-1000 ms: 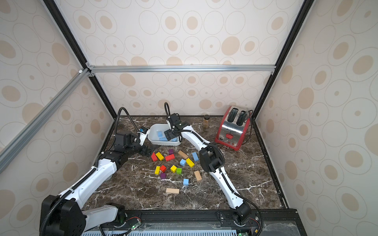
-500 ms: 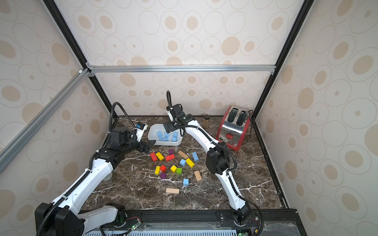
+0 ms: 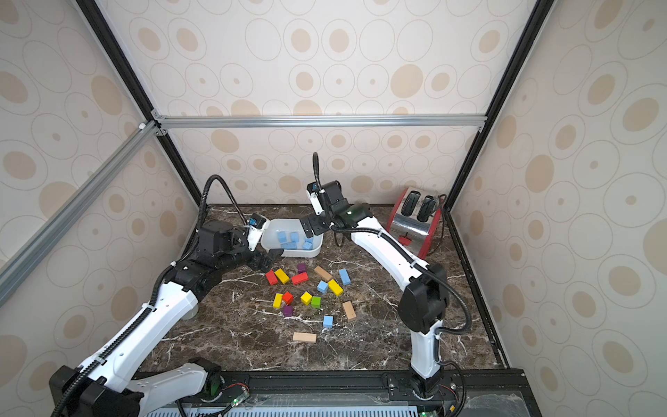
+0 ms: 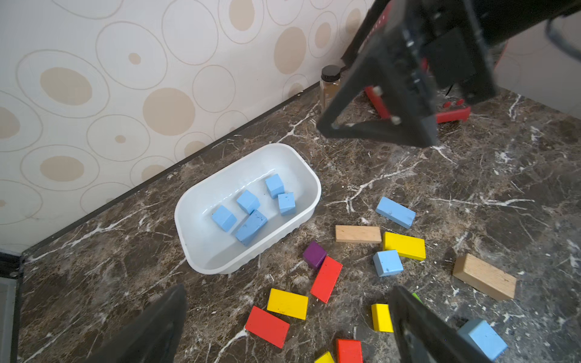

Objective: Pick out the blue building blocks
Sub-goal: Pick up the building block from the center of the board.

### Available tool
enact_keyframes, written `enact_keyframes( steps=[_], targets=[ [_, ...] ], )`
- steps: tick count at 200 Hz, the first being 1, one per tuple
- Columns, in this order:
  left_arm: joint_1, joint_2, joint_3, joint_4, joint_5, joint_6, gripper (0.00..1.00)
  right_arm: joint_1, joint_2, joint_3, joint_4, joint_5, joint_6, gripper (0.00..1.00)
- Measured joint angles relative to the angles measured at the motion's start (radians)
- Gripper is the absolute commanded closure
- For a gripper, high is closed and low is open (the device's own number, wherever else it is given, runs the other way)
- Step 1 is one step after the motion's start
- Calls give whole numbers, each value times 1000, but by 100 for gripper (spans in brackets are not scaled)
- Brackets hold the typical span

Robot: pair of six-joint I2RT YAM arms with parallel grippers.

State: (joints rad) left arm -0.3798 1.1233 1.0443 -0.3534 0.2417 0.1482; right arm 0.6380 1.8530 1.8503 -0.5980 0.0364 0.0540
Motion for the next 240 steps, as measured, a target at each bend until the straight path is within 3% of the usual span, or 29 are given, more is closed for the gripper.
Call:
enact_keyframes(
  steps=[50,128,183,240],
  targets=[
    [-58,-61,-26,-30,-16,-21,1,0,-237,-251,-2,10,26,0],
    [-93,-194,-164,-55,13,-21,1,0,-417,-504,-97,-38,97,0],
    [-117,-211,-225,-71,22,-19,1,0,-407,-551,-174,-27,134,3],
    [-133,-200,-276,-55,22,-18,1,-6,-256,-547,-213,-20,156,9]
  ],
)
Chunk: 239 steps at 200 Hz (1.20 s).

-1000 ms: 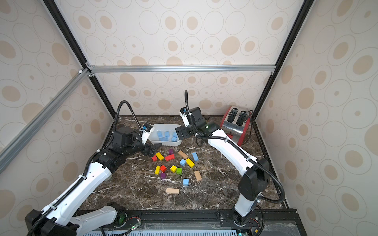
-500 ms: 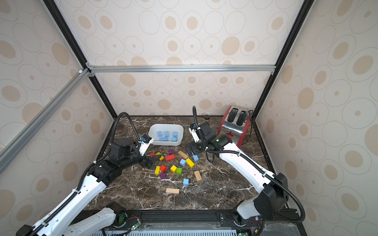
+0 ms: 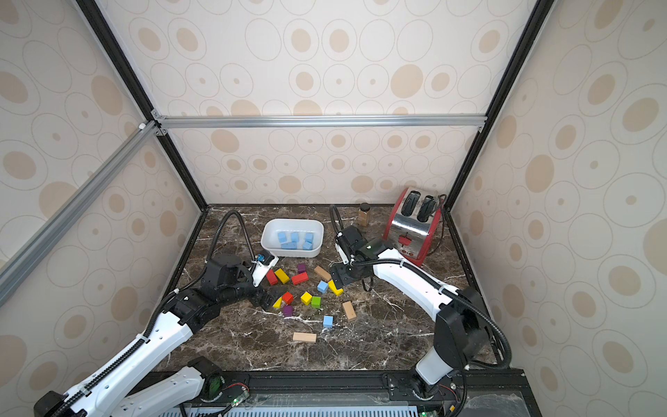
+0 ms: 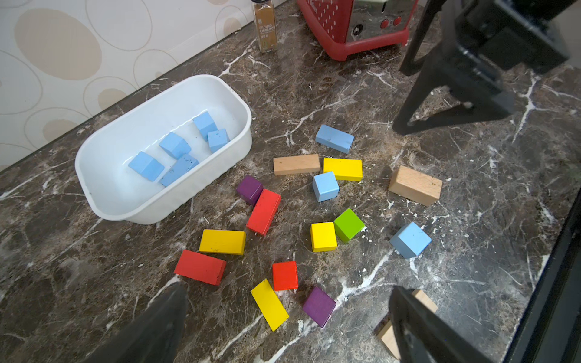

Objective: Pick out the blue building blocks
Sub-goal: Pick up the building block from the center of the board.

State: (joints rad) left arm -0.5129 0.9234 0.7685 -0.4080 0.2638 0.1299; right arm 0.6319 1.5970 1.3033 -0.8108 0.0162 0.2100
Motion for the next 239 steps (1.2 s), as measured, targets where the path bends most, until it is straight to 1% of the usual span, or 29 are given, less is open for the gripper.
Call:
enact_keyframes(
  steps=[22,50,121,175,239],
  targets=[
    [0,10,-20,18,0,-1,0,-14,48,8,-6,-7,12,12],
    [-1,39,-34,40,0,-2,1,-43,106,37,-10,-24,20,19],
    [-4,119,-34,101,0,-2,1,-75,276,135,-10,-50,17,24],
    [-4,160,-34,136,0,-3,0,-88,343,169,-9,-58,18,29],
    [-4,199,-34,163,-3,-3,1,-92,424,192,5,-62,22,38]
  ],
)
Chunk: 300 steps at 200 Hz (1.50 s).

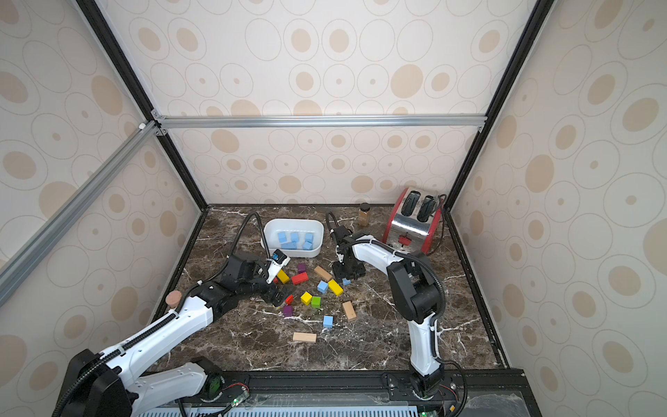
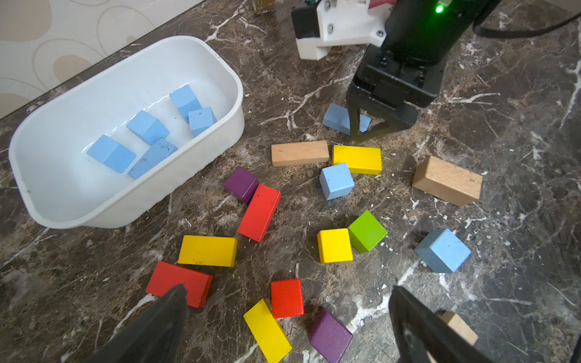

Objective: Pick out the blue building blocks
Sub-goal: Pick up the building block from the center of the board.

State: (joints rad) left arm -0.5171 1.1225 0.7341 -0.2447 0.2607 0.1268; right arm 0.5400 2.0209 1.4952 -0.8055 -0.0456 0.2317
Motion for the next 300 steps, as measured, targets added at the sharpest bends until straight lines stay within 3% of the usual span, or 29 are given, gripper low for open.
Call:
enact_keyframes(
  steps=[222,253,276,300],
  targets=[
    [0,19,0,20,-19,0,1,-4,79,48,36,49,45,75],
    [0,15,0,19,-24,0,1,-4,70,35,48,47,49,85],
    [0,2,0,20,-27,-1,1,-5,60,19,64,41,50,100],
    [0,-18,0,20,-32,-9,1,-5,47,2,80,34,52,100]
  ],
)
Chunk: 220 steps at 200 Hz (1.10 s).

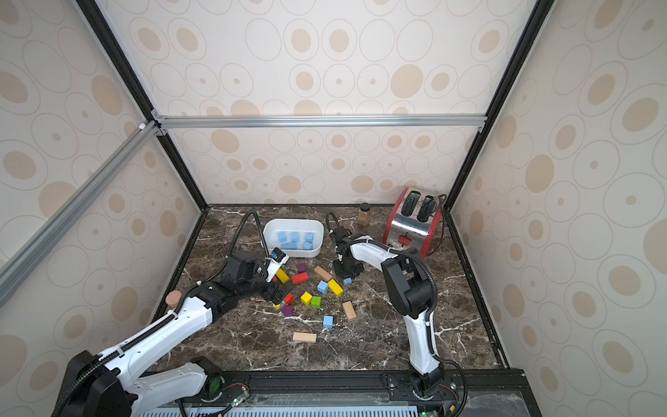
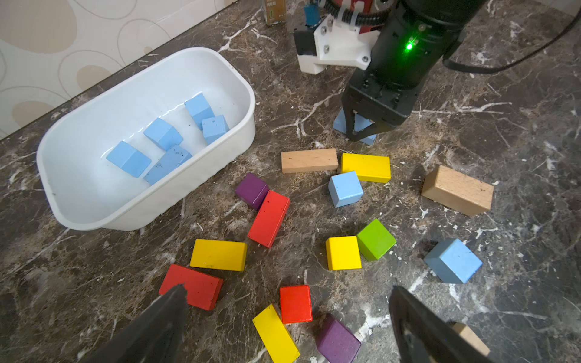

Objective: Pick out the blue building blocks
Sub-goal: Pick up the building block from the center of the board.

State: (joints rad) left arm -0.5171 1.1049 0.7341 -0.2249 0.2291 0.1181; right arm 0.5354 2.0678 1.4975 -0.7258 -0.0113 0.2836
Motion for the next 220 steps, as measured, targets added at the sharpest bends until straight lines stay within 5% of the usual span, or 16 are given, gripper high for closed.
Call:
enact_keyframes(
  steps=[113,220],
  targets=[
    [4,-56,60,-29,-15,-5,1,9,-229,-37,0,-20,-1,100],
    [105,-98,118,-63,-21,3,1,42,-159,404,-97,-64,-87,100]
  ],
)
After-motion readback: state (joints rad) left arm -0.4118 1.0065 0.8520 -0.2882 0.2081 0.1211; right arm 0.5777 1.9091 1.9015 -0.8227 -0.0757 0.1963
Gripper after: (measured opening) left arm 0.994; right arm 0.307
